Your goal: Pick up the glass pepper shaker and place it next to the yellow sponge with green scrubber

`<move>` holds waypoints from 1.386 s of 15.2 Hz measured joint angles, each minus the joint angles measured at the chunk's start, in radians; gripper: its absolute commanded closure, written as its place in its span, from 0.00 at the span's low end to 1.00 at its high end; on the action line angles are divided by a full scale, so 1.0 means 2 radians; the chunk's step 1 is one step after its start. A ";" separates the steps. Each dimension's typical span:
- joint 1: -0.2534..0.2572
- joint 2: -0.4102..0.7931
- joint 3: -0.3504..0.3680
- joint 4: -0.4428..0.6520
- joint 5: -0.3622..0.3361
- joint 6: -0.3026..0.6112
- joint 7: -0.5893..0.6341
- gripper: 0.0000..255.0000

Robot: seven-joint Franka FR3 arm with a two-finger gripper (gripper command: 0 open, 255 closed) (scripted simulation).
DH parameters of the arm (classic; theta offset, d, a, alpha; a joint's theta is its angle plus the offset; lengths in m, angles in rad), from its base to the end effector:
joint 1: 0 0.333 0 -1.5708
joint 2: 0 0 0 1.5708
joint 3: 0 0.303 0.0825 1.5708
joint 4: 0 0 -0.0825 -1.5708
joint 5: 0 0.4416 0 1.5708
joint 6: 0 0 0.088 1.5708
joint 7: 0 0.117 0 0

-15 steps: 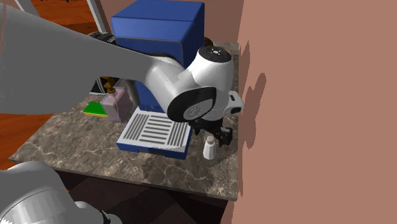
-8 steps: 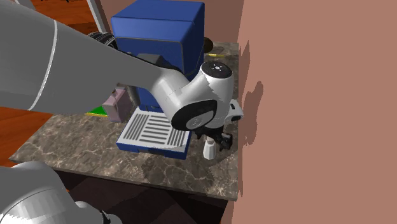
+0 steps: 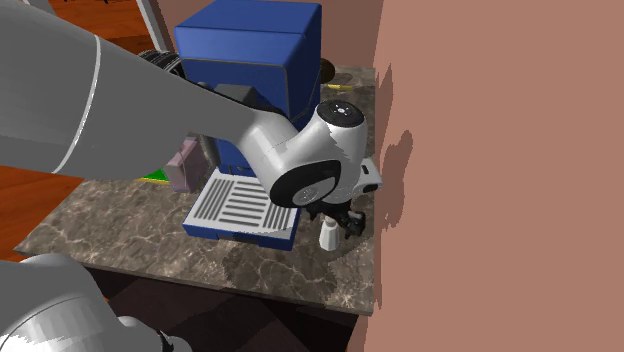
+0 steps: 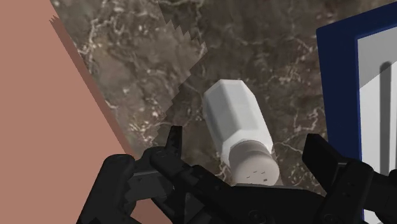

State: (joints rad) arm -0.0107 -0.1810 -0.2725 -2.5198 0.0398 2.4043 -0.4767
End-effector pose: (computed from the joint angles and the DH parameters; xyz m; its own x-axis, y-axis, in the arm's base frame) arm 0.4783 -0.1340 0.2843 0.9826 0.1644 0.0859 0.1685 -0.9848 -0.0421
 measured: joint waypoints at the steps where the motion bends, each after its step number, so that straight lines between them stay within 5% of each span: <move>1: 0.000 0.000 0.000 0.000 0.000 0.000 0.000 1.00; 11: 0.000 -0.003 0.000 0.001 -0.001 -0.003 0.001 1.00; 21: -0.004 -0.044 0.007 0.032 -0.016 -0.074 0.017 1.00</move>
State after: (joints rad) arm -0.0186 -0.2689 -0.2583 -2.4556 0.0087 2.2558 -0.4430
